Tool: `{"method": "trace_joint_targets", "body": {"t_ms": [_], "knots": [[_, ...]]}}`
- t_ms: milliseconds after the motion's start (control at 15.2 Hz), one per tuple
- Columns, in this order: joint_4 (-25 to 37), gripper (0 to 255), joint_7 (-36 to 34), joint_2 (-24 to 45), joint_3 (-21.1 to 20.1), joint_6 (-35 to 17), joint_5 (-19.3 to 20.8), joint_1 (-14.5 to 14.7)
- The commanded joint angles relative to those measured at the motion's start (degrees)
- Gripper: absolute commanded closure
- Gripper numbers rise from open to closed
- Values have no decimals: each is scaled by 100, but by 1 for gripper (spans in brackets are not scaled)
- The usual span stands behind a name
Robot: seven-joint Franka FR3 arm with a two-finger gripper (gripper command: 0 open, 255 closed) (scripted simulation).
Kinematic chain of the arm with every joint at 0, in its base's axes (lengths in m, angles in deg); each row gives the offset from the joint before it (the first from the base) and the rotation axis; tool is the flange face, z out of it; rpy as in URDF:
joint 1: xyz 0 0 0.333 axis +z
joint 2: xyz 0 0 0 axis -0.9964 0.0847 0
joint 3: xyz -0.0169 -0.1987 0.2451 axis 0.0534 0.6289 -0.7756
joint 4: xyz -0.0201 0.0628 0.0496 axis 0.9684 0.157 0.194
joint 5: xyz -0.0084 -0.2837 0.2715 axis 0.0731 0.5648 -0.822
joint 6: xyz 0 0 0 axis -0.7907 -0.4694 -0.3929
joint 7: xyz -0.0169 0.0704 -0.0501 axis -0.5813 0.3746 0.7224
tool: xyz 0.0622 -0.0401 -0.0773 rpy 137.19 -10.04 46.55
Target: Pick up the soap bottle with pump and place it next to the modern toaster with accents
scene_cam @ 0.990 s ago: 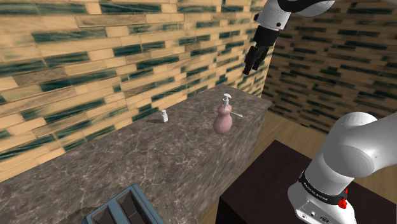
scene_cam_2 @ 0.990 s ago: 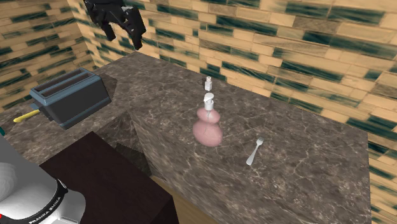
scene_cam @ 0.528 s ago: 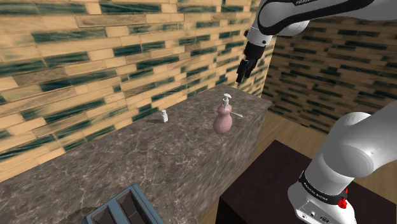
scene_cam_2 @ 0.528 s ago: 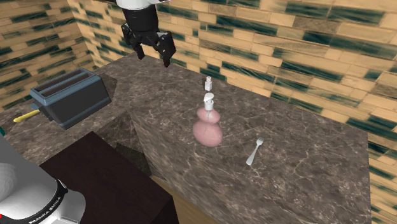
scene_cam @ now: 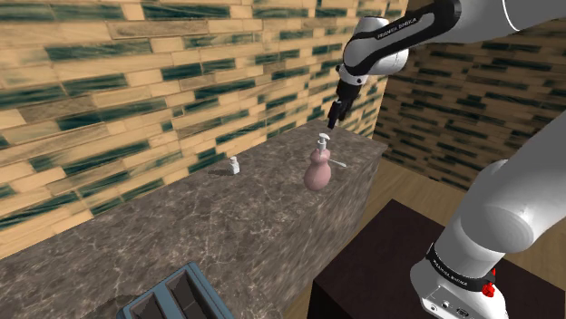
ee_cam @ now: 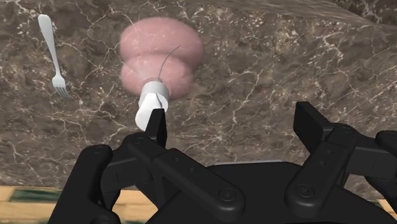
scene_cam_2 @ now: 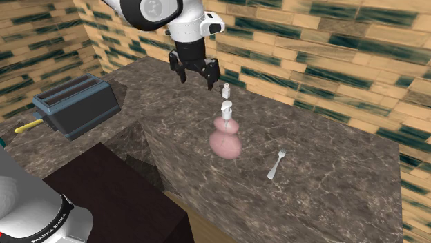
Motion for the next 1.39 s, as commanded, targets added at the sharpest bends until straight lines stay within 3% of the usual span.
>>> {"method": "trace_joint_targets", "body": {"t_ms": [0,528,1320], "knots": [[98,0,222,378,107,-272,-84,5],[1041,0,1206,2166,335,-1005,-785,-88],[1006,0,1417,2640,240,-1475,-1093,-133]]}}
